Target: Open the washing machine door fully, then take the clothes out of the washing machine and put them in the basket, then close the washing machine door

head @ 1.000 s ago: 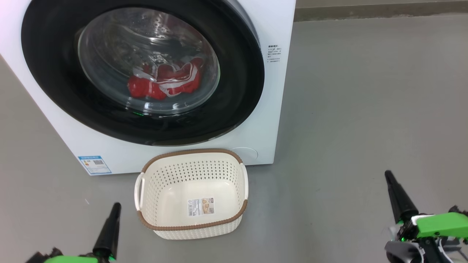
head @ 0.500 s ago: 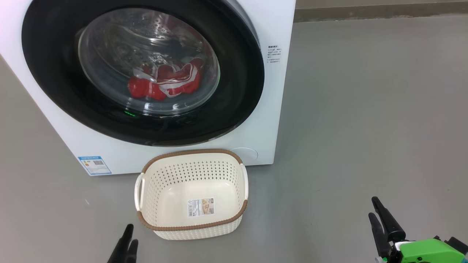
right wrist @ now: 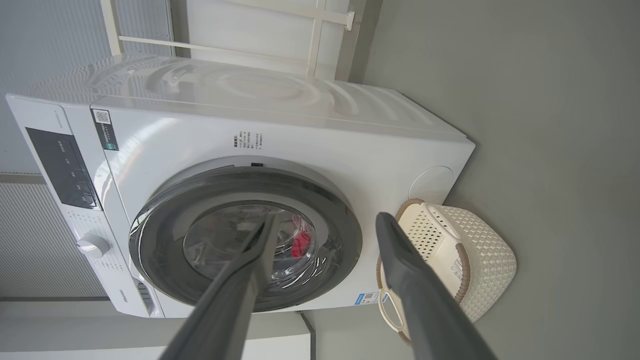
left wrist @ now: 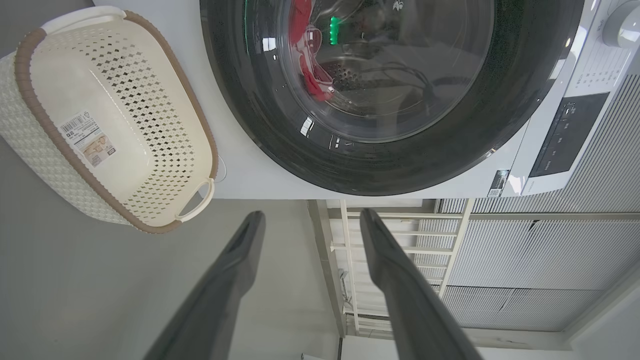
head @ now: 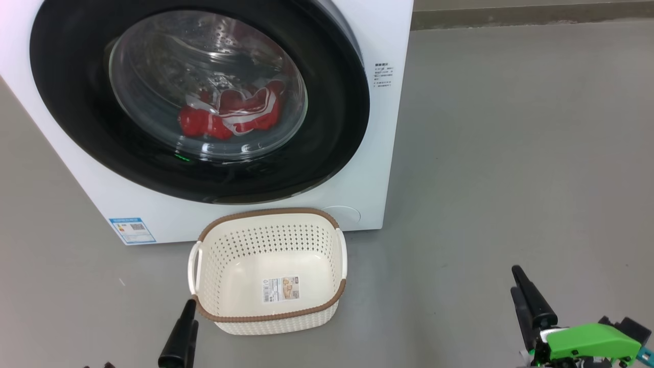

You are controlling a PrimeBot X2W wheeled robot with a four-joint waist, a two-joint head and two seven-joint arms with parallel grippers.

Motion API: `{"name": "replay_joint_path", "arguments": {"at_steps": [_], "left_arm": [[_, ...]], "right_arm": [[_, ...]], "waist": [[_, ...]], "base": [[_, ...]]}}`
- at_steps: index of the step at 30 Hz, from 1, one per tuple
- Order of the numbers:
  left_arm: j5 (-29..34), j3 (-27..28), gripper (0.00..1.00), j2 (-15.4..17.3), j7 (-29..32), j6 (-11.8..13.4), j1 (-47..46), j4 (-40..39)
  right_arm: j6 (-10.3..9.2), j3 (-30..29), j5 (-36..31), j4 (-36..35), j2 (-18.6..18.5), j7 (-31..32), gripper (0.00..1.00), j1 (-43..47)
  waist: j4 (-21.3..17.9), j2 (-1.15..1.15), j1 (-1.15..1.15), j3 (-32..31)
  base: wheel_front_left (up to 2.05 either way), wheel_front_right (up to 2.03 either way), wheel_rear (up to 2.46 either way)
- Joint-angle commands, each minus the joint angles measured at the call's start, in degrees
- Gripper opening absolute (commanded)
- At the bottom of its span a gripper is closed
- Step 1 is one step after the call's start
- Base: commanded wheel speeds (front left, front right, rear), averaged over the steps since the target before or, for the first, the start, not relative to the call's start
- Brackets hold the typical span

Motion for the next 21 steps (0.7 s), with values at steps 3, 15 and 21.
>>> {"name": "replay_joint_path", "arguments": {"at_steps": [3, 15, 21], "left_arm": [[2.3, 0.0, 1.0, 1.0, -0.9, 0.2, -2.7, -1.9], [11.5, -0.9, 1.0, 0.9, -2.9, 0.6, -4.2, -2.6], [17.4, -1.3, 1.0, 1.0, -3.9, 1.3, -4.9, -2.8]], "right_arm": [[-0.01, 0.8, -2.3, -1.5, -0.7, -0.8, 1.0, -3.4], [-0.01, 1.2, -12.5, -1.0, -0.8, -2.8, 1.0, -5.2], [-0.01, 1.3, -18.2, -1.0, -0.9, -3.8, 1.0, -6.0]], "waist": [[0.0, 0.0, -0.01, 0.0], [0.1, 0.0, -0.01, 0.0], [0.1, 0.0, -0.01, 0.0]], "base": [[0.0, 0.0, 0.0], [0.0, 0.0, 0.0], [0.0, 0.0, 0.0]]}}
